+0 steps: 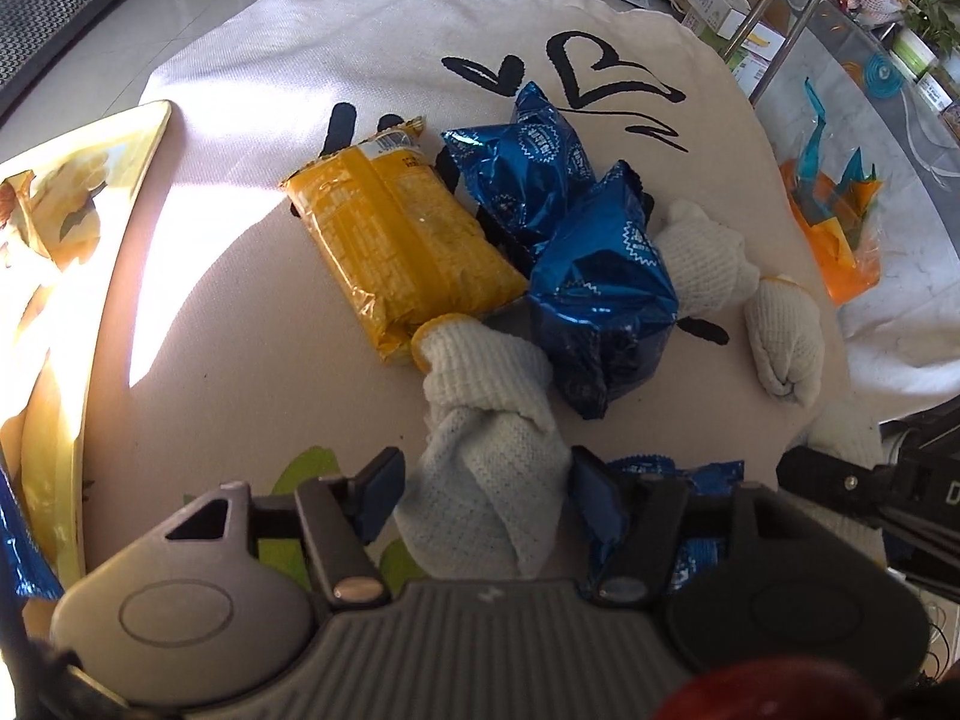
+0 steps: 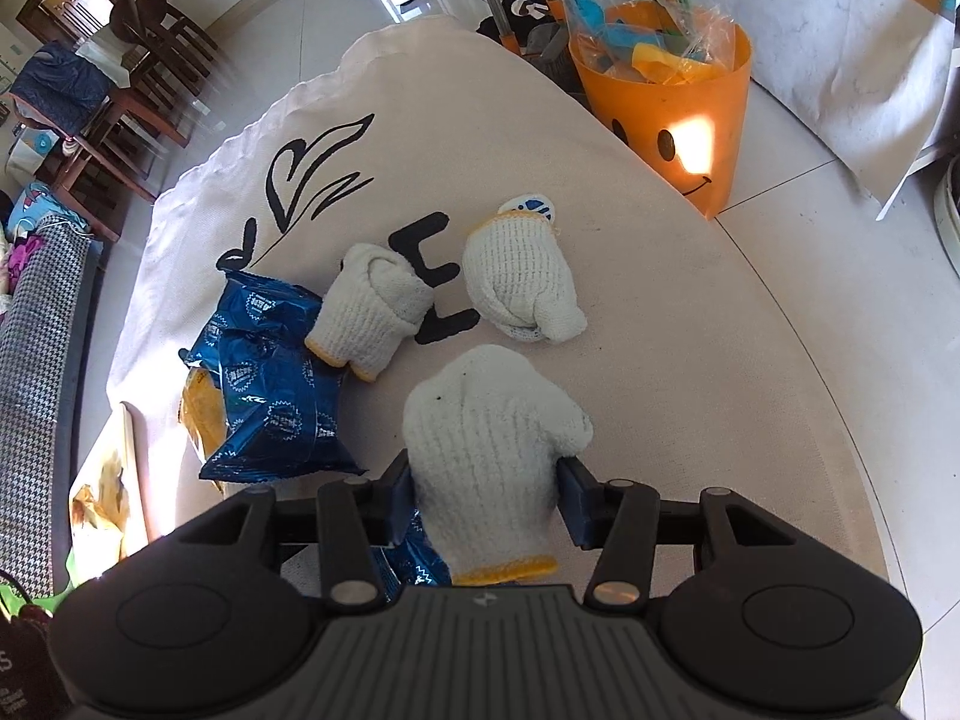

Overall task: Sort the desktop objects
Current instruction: 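Grasp a white knit glove with the left gripper while the right grasps another glove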

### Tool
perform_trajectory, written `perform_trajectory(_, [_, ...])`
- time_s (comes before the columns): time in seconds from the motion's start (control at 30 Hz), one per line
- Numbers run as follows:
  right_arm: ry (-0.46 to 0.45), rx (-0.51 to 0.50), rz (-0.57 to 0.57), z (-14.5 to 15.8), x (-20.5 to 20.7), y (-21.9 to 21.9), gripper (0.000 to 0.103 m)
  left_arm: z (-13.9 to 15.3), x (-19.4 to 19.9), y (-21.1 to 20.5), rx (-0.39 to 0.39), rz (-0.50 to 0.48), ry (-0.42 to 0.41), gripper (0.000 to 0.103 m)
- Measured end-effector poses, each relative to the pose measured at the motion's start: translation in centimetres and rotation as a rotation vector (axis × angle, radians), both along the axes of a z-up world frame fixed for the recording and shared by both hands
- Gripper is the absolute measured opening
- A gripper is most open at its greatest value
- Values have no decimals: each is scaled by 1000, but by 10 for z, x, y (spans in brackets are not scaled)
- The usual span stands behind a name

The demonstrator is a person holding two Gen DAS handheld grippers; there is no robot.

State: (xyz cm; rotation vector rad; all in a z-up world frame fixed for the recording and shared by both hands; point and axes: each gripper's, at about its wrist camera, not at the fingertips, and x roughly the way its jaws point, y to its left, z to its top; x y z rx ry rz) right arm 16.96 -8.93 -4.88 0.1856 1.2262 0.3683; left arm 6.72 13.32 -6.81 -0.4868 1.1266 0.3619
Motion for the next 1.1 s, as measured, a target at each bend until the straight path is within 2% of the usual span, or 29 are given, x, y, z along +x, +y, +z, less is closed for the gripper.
perform_trajectory(0.07, [9,1,-6,-2,0,-2,49,-7,2,-1,2,4,32,75])
perform_trajectory(0.13, [17,5,-9,-2,1,-4,49,-12,1,0,10,11,45,75])
perform_trajectory(0.2, [21,6,-10,-3,1,-5,49,-10,3,-3,49,-13,32,68])
perform_trajectory(0.23, [23,9,-11,-3,1,-5,49,-8,3,-3,48,-28,14,52])
perform_trajectory(0.27, [25,13,-12,-2,1,-5,49,-6,3,-3,36,-32,-1,46])
perform_trajectory(0.3, [26,18,-12,-2,2,-5,49,-3,2,-3,27,-29,-12,44])
perform_trajectory(0.47, [13,23,-10,2,1,-4,49,14,-2,0,-35,-8,-56,43])
perform_trajectory(0.87, [-7,32,25,10,-6,4,49,54,-14,-7,37,-68,-158,43])
perform_trajectory(1.1, [-24,51,51,19,-14,15,49,66,-24,4,49,-51,-177,43])
